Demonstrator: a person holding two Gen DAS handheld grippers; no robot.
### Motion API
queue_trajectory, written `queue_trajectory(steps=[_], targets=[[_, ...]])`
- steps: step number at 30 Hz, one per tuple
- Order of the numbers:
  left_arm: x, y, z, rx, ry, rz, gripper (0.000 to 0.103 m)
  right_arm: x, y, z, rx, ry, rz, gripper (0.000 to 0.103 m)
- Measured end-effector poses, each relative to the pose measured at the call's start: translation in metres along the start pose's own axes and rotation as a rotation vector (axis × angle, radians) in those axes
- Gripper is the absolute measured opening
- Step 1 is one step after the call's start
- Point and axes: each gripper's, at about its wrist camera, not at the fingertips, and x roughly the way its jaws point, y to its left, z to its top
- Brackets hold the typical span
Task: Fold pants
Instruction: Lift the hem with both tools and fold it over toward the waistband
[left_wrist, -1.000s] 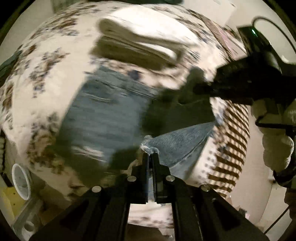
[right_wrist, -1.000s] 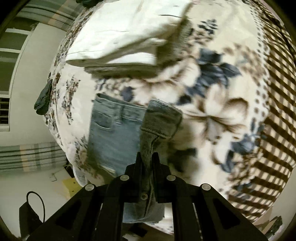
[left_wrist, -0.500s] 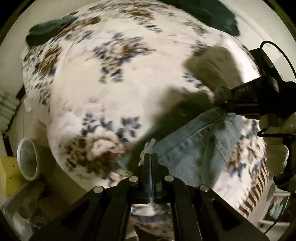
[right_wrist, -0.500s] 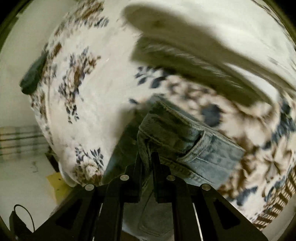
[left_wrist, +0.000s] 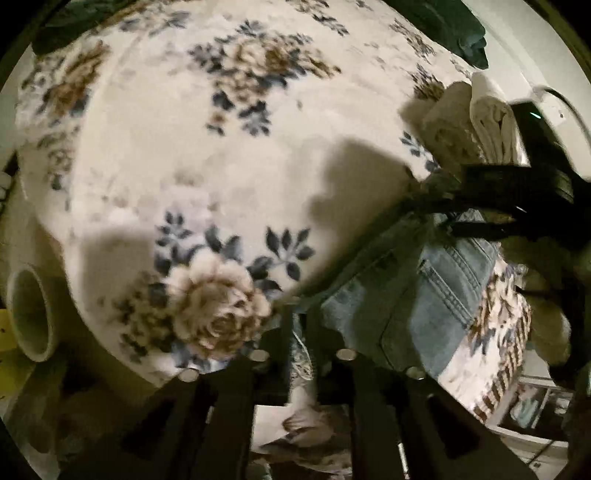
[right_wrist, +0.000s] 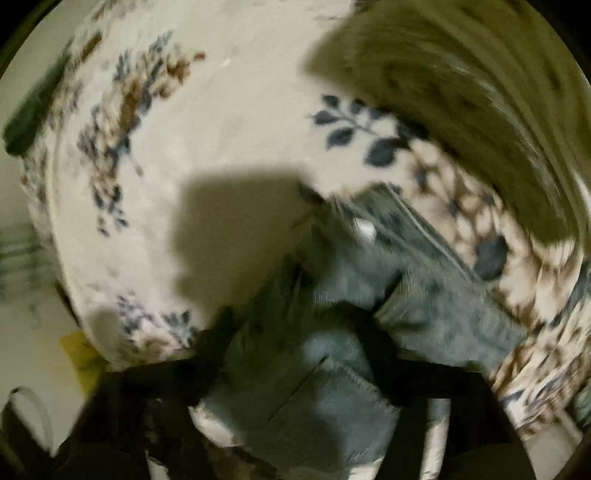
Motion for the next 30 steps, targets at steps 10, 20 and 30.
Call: queue_trajectory(steps=[10,20,30], targets=[[0.07,-0.009,-0.006,0.033,0.112,-0.054,0.022,0.004,-0.087,-0.098,0.248,0.034,0.016,0.073],[0.042,0.01,-0.029,0.009,-0.002,-0.111,0.001,0.014,-0.105,-0.128,0.305,0.022,0.016,0.073],[0.033,0.039,-0.045,-0.094,0.091,-0.089,0.005,0.016,-0.095,-0.137,0.299,0.006,0.05,0.073]])
